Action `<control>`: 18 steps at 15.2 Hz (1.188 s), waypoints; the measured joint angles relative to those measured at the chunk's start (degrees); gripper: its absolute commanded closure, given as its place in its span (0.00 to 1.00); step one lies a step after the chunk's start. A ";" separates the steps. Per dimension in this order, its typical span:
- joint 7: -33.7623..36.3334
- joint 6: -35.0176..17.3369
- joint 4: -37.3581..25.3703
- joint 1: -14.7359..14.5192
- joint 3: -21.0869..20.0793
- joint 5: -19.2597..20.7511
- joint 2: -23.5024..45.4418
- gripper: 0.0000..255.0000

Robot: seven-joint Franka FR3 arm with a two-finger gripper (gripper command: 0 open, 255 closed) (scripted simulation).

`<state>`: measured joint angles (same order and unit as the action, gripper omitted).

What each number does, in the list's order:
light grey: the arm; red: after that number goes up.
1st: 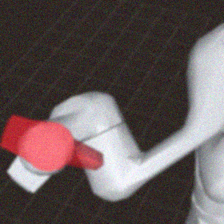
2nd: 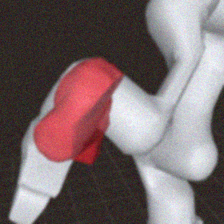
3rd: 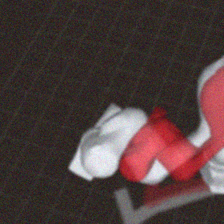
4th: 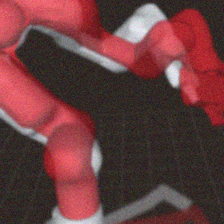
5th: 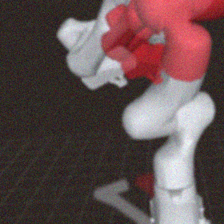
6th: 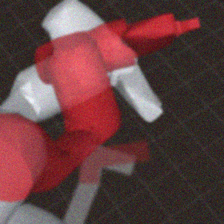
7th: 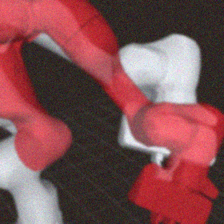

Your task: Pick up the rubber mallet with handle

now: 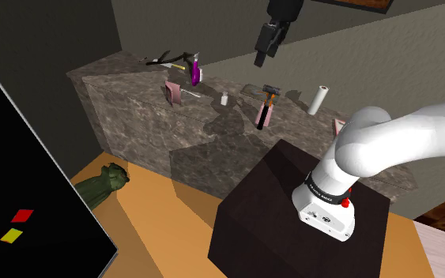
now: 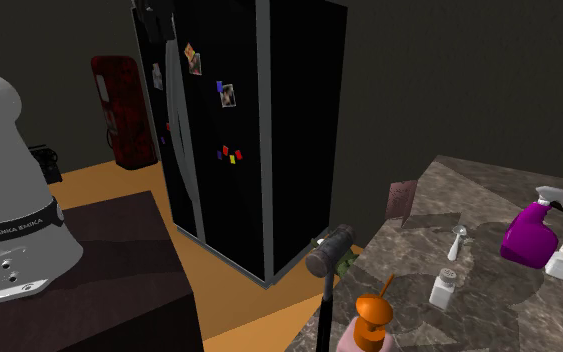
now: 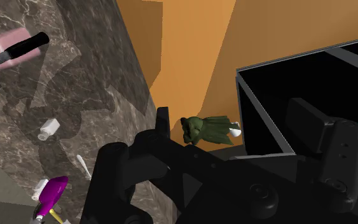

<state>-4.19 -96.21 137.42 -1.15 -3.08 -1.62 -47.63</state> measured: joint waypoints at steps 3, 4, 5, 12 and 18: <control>-1.71 -0.99 1.08 0.42 1.47 0.89 -0.05 0.00; -2.84 -1.70 1.71 0.70 2.42 1.46 0.05 0.00; -4.16 -2.70 2.59 1.04 3.55 2.15 0.20 0.00; -14.13 -9.66 7.07 3.80 12.39 7.40 2.54 0.00; -22.78 -18.08 8.64 5.68 20.45 11.13 9.04 0.00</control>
<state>-26.97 -114.28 146.06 4.53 17.37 9.51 -38.58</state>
